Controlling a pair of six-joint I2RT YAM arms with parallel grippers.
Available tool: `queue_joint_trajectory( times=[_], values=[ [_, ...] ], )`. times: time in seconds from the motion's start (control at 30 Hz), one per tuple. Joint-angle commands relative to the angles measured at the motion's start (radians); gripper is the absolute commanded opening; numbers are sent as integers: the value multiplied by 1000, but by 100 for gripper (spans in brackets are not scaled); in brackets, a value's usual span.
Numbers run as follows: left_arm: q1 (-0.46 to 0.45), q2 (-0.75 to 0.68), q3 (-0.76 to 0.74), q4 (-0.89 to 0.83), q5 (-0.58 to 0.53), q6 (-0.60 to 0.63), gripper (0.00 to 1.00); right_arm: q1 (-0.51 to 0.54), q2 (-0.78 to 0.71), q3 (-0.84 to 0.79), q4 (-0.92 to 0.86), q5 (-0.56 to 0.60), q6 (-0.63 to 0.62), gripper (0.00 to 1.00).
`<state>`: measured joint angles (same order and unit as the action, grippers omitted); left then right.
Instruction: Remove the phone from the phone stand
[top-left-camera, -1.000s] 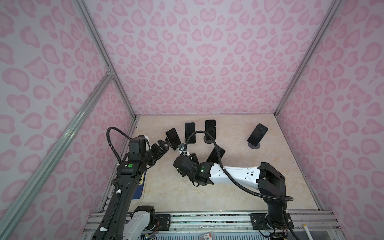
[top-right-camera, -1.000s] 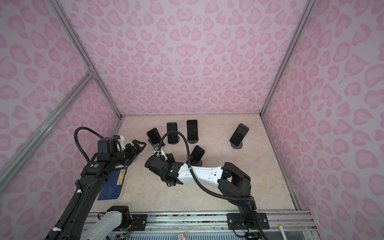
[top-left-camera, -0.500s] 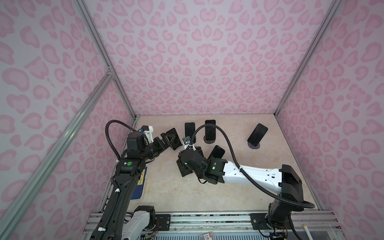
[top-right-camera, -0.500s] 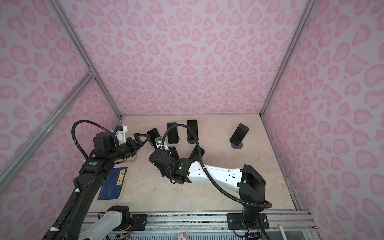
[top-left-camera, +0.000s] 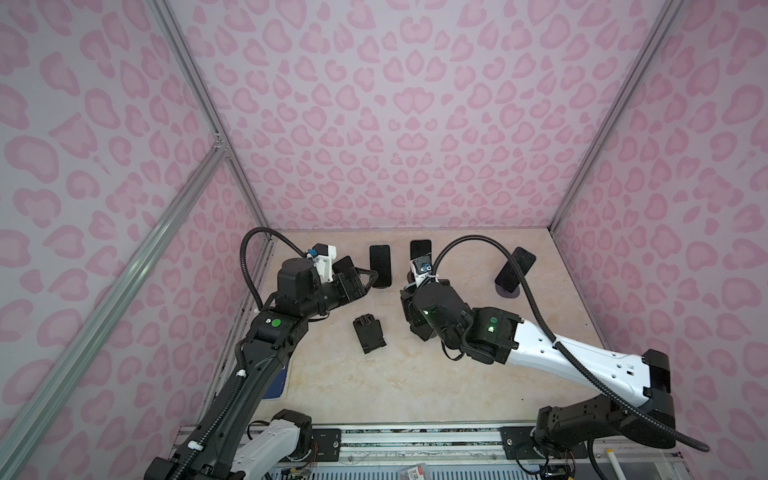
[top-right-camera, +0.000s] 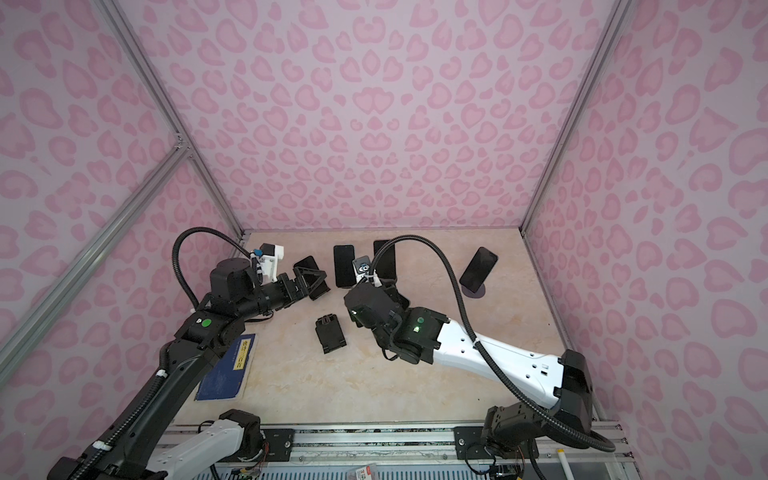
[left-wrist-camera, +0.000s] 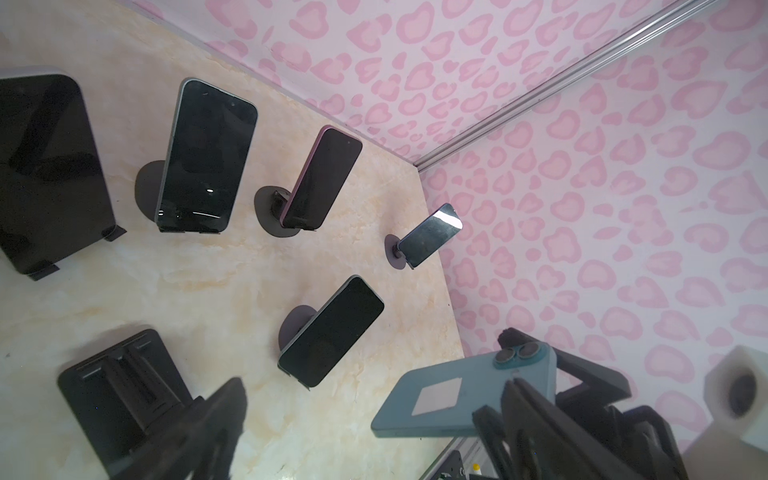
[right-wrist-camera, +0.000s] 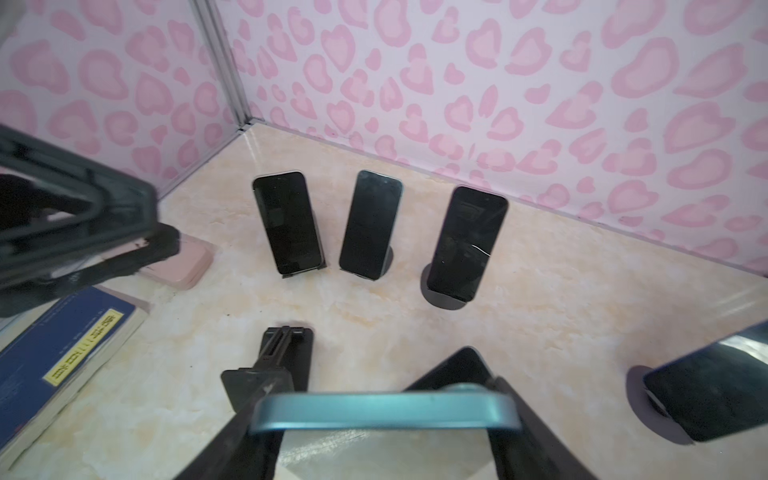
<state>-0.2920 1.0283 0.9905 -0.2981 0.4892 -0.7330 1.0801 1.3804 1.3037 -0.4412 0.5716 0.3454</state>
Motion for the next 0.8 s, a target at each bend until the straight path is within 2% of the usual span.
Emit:
queue_joint_trajectory(
  times=[0.0,0.13,0.27,0.5,0.77],
  values=[
    [-18,30,26,59,-18,7,99,-78,-68,-55,-70,10,-26,70],
    [-55,80,55,72,-17,1,98,-240,-148,-137,-88,-81,-41,70],
    [-90,122,77,83,-25,-1,97,-373,-156,-174,-115,-176,-45,69],
    [-113,163,91,91,-28,0,97,-503,-127,-214,-136,-270,-34,69],
    [-115,183,72,103,-20,3,97,-573,-48,-221,-135,-331,-25,68]
  ],
)
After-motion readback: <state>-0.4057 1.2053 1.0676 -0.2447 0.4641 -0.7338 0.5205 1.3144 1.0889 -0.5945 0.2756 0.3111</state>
